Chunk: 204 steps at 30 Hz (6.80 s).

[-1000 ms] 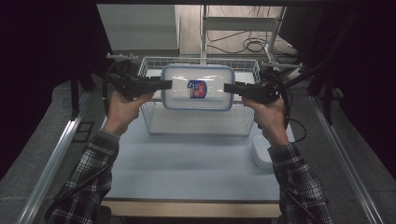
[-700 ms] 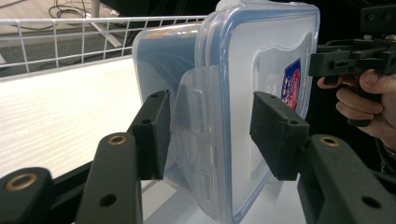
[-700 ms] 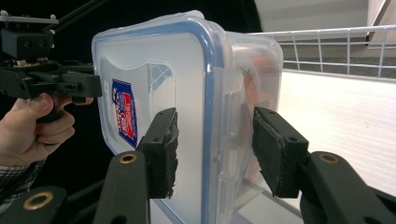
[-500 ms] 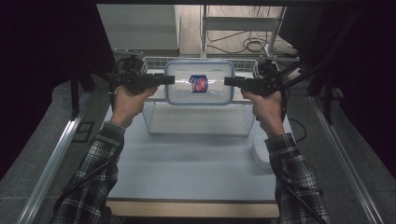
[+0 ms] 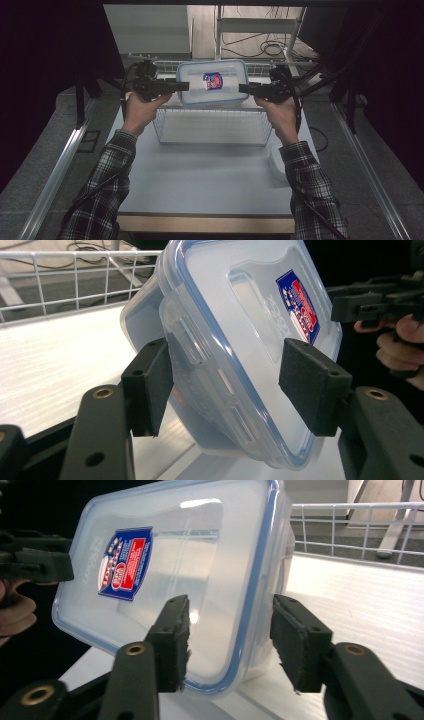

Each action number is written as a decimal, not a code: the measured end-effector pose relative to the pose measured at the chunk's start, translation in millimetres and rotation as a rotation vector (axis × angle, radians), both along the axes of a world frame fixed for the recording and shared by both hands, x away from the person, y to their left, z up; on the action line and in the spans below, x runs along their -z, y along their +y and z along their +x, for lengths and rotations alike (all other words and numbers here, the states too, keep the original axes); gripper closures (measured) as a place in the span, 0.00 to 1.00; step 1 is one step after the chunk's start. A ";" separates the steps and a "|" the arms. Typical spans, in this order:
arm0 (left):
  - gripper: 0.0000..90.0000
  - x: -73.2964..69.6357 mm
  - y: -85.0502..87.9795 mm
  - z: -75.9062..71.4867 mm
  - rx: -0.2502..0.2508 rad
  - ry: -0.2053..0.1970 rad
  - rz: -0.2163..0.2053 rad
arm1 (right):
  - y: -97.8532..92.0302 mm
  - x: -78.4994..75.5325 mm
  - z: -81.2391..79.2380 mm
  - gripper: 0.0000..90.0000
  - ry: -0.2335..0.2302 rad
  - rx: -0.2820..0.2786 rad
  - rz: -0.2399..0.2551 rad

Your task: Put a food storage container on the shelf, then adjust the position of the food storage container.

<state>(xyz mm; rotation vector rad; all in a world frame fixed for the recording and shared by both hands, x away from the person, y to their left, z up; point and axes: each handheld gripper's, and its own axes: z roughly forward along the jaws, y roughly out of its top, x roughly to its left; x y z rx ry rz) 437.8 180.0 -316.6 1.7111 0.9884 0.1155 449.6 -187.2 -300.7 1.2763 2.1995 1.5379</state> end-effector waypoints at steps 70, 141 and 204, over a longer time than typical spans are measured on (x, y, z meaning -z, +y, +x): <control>0.33 47.2 -18.5 -71.6 0.013 -0.153 0.184 | -4.6 39.8 -54.3 0.62 -0.137 -0.066 -0.075; 0.01 198.3 -3.6 -194.5 -0.031 -0.129 0.408 | -28.5 191.2 -167.9 0.01 -0.067 -0.117 -0.278; 0.03 209.0 -4.9 -185.7 0.026 -0.031 0.379 | -180.8 157.2 -101.5 0.99 -0.036 0.379 -0.371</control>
